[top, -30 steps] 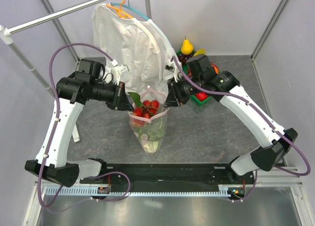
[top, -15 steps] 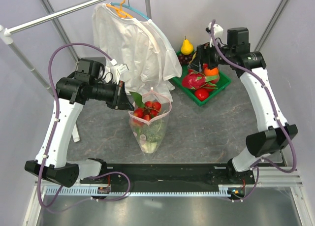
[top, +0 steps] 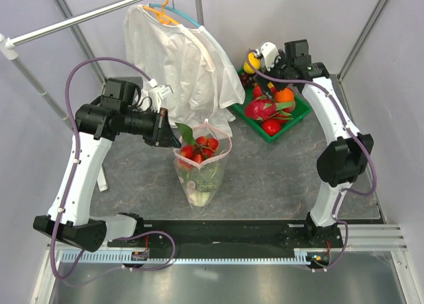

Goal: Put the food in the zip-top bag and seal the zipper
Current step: Pick up the fake fruit from the bin.

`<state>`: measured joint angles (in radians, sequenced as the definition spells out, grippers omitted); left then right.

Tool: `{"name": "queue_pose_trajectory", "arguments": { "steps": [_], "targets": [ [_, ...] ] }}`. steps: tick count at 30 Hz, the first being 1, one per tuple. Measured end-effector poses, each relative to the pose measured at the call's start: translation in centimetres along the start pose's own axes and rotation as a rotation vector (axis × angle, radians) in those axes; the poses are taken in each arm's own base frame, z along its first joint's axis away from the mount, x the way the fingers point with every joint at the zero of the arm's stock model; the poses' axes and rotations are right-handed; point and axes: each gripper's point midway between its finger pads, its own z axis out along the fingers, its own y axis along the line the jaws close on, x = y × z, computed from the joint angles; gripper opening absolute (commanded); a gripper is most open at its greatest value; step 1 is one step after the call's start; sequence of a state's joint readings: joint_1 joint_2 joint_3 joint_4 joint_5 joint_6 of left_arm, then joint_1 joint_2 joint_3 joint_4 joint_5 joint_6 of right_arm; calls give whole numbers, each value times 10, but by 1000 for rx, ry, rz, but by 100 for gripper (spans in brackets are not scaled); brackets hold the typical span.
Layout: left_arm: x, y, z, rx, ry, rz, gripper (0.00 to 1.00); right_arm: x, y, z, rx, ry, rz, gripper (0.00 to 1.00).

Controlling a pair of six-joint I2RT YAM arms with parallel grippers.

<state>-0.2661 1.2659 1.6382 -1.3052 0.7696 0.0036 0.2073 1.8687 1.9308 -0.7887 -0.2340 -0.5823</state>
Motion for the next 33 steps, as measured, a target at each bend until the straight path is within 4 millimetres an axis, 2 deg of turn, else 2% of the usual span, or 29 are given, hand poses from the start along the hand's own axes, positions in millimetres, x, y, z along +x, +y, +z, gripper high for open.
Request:
{"name": "queue_pose_trajectory", "arguments": {
  "steps": [4,5,15,19,23,27,30,33],
  "targets": [
    [-1,1,1,2,1,-6,2,-20,-26,27,54,-49,54,98],
    [-2,1,2,2,1,-7,2,-19,-29,31,59,-50,68,98],
    [-4,0,4,18,-4,-4,2,7,-79,87,128,-101,386,98],
    [-3,1,4,17,0,-8,2,10,-92,99,135,-137,479,98],
    [0,2,5,17,4,-12,2,16,-92,86,73,-152,503,98],
    [4,3,7,18,12,-20,2,50,-89,39,36,-95,508,98],
    [4,3,8,21,11,-25,2,62,-95,9,53,-76,489,98],
    [3,3,8,22,8,-24,2,64,-91,4,42,-62,461,98]
  ]
}}
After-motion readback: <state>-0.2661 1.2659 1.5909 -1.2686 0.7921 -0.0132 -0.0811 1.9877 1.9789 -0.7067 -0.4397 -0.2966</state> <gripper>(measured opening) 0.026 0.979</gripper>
